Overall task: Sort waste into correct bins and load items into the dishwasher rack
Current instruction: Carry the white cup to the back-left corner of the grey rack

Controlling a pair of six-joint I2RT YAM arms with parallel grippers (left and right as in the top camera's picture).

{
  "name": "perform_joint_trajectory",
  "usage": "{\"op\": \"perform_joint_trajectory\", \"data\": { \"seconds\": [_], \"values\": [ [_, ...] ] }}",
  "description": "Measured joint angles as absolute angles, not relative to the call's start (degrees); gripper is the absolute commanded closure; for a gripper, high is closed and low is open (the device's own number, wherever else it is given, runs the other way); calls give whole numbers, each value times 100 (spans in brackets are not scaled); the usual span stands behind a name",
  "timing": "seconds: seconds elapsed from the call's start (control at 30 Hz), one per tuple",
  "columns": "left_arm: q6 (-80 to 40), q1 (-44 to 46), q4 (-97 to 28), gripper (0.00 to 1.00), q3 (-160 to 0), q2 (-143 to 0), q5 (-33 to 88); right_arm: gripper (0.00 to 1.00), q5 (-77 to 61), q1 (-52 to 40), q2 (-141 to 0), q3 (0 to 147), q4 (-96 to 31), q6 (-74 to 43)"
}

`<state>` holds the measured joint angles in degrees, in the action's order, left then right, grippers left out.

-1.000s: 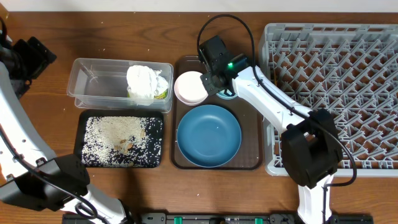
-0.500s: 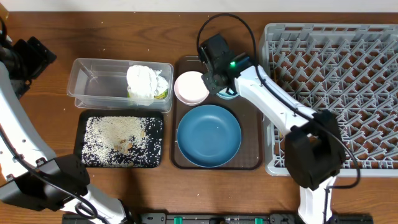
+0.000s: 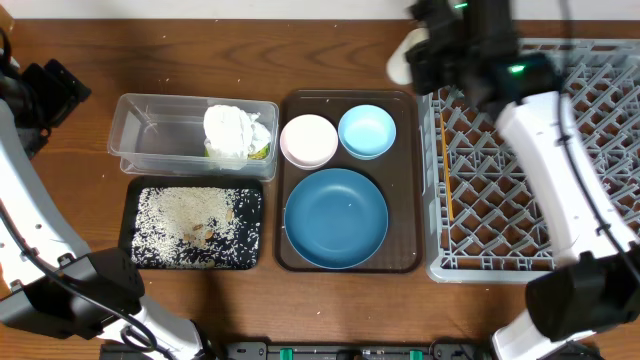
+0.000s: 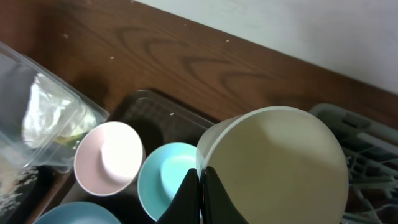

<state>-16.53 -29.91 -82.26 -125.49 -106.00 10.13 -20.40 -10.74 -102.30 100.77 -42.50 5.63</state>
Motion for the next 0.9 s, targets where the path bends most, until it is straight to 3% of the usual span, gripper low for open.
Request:
{"op": "perform_joint_trajectory", "data": {
  "seconds": [0.3, 0.5, 0.9],
  "values": [
    [-1653, -2991, -8226, 8, -12549, -10600, 1013, 99, -5288, 497, -11008, 10075, -3719, 696],
    [-1653, -2991, -8228, 9, -12549, -10600, 1013, 99, -6888, 788, -11611, 10075, -3531, 698],
    [-1653, -2991, -8226, 8, -12549, -10600, 1013, 99, -7977, 823, -12805, 10066, -3179, 701]
  ]
}}
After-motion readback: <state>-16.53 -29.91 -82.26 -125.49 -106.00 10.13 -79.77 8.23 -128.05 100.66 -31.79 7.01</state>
